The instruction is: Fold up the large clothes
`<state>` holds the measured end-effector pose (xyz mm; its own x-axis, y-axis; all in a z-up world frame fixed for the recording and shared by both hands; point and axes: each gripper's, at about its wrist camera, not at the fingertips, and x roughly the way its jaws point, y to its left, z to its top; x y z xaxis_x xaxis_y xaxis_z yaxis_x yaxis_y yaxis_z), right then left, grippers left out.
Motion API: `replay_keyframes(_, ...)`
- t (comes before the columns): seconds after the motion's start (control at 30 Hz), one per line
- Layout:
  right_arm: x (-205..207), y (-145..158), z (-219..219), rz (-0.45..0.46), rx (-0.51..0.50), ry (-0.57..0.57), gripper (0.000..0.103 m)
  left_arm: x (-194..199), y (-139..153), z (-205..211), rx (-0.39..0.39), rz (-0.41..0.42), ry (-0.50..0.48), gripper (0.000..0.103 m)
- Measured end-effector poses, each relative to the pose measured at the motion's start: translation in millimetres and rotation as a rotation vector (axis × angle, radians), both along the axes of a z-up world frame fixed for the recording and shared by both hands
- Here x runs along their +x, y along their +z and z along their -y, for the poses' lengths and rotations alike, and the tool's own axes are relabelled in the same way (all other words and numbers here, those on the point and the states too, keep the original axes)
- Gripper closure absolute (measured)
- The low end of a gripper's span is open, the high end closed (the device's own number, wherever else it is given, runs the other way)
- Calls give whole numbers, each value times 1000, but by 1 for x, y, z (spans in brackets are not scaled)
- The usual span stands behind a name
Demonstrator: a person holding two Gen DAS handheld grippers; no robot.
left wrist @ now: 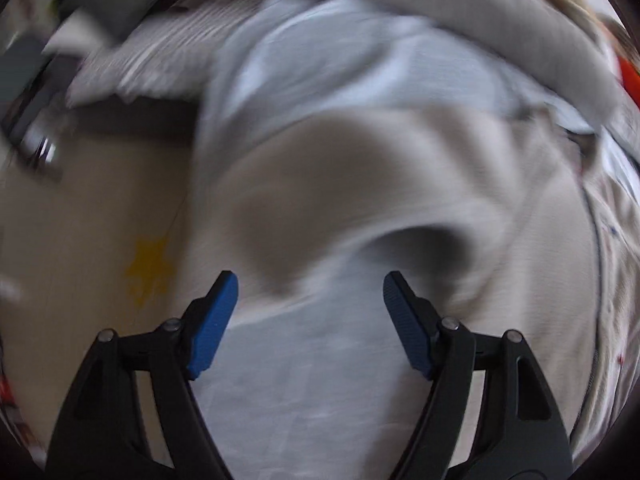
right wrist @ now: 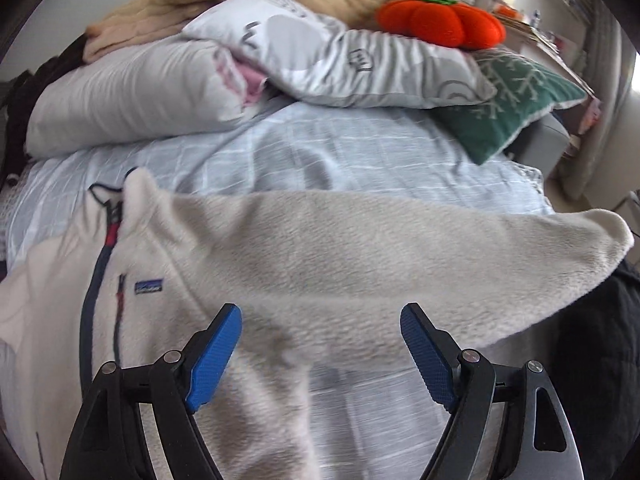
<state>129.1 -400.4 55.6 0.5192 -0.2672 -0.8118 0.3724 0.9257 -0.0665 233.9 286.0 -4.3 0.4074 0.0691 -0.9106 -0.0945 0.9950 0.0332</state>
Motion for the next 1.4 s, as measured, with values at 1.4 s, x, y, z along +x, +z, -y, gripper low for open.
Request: replay_keyframes(1.4,45,-71,-134,-115,47,234,20,-25,-100,-114,-686,177,731,40)
